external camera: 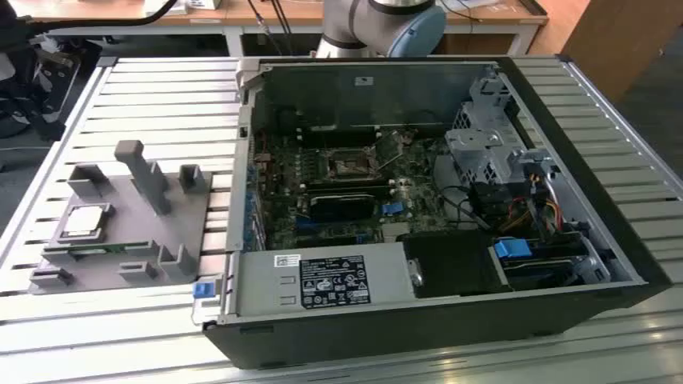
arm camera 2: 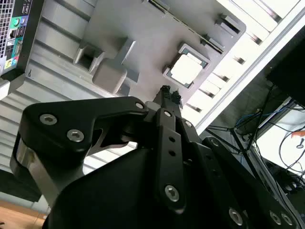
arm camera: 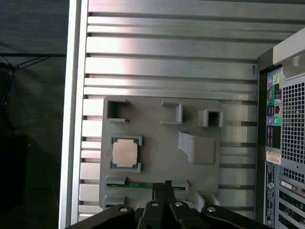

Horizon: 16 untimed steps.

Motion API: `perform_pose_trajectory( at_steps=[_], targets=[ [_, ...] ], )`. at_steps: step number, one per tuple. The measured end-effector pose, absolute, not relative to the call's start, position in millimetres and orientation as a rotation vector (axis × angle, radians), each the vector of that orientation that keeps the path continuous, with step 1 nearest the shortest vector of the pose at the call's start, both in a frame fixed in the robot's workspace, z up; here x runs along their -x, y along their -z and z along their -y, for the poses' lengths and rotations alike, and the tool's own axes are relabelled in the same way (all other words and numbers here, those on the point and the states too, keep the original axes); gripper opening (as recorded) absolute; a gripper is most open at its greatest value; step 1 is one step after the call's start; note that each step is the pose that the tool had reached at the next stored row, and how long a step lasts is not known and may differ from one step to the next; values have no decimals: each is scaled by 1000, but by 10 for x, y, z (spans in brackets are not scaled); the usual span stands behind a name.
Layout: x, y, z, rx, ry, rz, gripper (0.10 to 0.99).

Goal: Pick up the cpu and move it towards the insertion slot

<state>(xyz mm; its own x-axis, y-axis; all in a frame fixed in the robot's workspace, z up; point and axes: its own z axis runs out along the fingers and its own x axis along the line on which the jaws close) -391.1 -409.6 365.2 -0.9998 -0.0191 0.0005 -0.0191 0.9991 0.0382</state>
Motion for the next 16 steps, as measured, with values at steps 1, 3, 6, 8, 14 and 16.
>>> perform_pose_trajectory(
  at_steps=[1, 3, 6, 8, 14, 16],
  targets=[
    [3911, -3652, 4096, -30, 60, 3140, 106],
    [3911, -3652, 4096, -30, 60, 3140, 106],
    [3913, -3653, 4096, -30, 60, 3140, 106],
    [3928, -3652, 4095, -30, 60, 3140, 106],
    [4009, -3652, 4096, -30, 60, 3140, 106],
    [4041, -3652, 4096, -30, 60, 3140, 106]
  ],
)
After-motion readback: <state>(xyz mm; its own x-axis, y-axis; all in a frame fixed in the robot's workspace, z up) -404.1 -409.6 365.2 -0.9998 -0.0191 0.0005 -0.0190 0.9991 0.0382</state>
